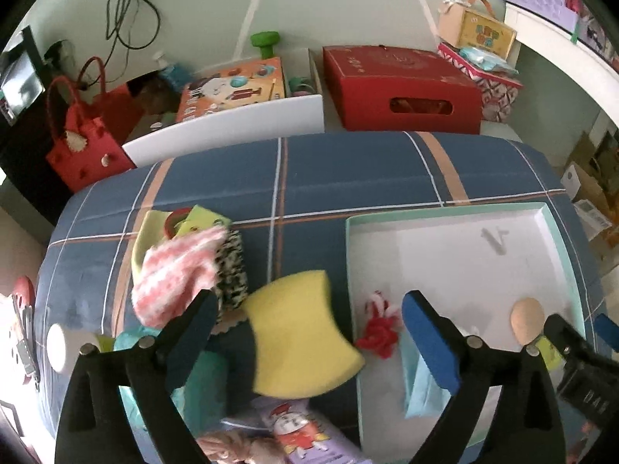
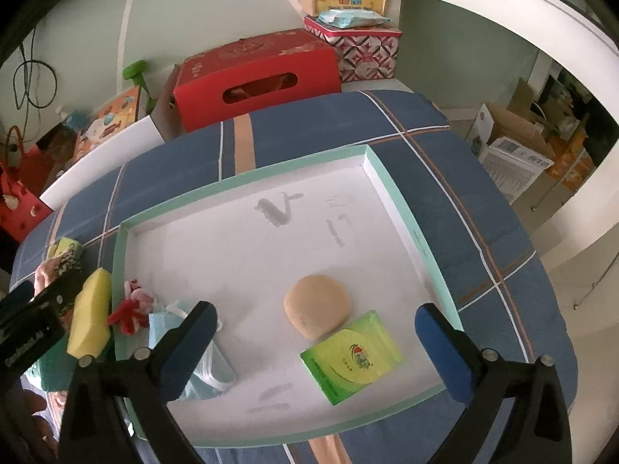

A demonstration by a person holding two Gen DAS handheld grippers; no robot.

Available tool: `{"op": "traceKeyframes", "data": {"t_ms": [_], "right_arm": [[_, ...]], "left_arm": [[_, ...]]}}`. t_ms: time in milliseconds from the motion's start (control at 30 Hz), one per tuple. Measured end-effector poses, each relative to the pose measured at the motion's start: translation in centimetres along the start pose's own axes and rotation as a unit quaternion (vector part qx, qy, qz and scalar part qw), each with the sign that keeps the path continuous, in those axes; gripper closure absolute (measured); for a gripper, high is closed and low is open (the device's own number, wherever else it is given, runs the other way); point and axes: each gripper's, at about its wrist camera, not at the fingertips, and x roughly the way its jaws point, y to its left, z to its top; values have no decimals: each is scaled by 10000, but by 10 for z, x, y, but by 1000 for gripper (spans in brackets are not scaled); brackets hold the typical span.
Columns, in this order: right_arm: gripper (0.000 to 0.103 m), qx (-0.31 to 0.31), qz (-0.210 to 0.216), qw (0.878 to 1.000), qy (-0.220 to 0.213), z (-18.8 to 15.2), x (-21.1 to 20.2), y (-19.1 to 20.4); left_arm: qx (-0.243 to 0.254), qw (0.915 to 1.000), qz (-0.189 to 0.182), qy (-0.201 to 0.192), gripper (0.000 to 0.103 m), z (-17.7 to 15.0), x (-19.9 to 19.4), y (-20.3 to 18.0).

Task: Organize soft objects
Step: 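Withdraw both tools and move the left gripper toward the pink cloth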

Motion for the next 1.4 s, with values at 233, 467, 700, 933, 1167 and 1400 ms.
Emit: {"op": "traceKeyframes", "data": {"t_ms": [233,467,700,933,1167,1400], "right_arm": [[0,0,139,9999,-92,-3,-10,7],[0,-354,406,9980,-319,-7,-26,34],[0,-816,509,9947,-354,-17,-36,71],[0,-1147,903,9886,-373,-32,-46,104],[0,-1432,1109,9830,-298,-58,-51,130],[0,-1550,1147,9812,103,-92,-34,140]], "left_arm": [[-257,9992,-57,-309,7,-23,-19,37],[-687,9965,-106,-474,7,-53,-40,90],[-1068,9932,55,-468,7,-79,-52,144],[-1544,9870,240,-372,7,-105,-52,188],[-1972,9798,-194,276,7,-132,-29,203],[-1896,9792,-379,619,7,-146,-15,193]]}}
